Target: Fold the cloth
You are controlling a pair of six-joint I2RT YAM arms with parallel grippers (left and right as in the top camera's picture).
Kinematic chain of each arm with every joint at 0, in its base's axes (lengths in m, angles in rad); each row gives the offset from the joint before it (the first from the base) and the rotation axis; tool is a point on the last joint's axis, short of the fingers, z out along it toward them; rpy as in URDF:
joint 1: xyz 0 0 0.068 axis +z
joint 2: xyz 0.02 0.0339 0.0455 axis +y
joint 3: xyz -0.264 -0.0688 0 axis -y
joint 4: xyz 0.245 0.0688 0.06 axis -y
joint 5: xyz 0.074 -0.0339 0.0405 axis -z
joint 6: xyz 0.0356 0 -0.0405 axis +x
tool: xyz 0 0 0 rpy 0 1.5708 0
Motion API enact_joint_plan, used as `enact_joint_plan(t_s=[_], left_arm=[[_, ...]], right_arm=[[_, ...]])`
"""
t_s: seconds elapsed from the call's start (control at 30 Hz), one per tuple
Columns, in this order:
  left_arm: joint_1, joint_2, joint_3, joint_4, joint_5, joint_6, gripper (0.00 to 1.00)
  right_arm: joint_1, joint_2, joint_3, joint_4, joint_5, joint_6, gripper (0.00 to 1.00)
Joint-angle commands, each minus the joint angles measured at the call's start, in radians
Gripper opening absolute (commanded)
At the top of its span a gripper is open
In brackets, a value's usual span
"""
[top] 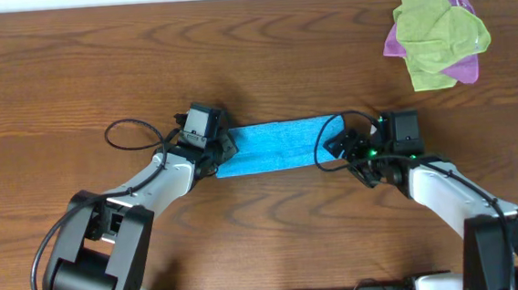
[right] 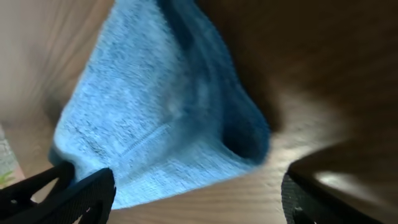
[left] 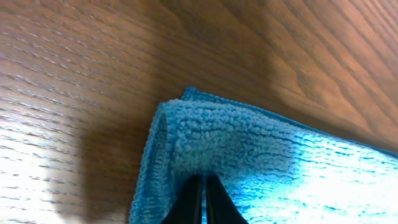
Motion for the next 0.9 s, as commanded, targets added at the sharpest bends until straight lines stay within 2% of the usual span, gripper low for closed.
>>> enact_joint_plan(t_s=[0.0,0.33,0.6,0.87], left_arm=[[-0.002,0.019,0.023,-0.013,-0.031,0.024,0.06],[-0.002,0.037,0.023,-0.037,-0.031,0.023,0.06],[-0.002,0.053,0.023,-0.065,-0.029,0.024,0.06],[-0.002,0.053,0.023,-0.066,-0.029,0.024,0.05]], right_arm=[[0.032,0.044,-0.001,0.016,0.016,0.042,0.86],[0.071,0.118,-0.001,0.029,0.114,0.060,0.86],[0.071,0.123,-0.001,0.028,0.190,0.055,0.81],[0.071,0.123,-0.001,0.028,0.283,0.056,0.71]])
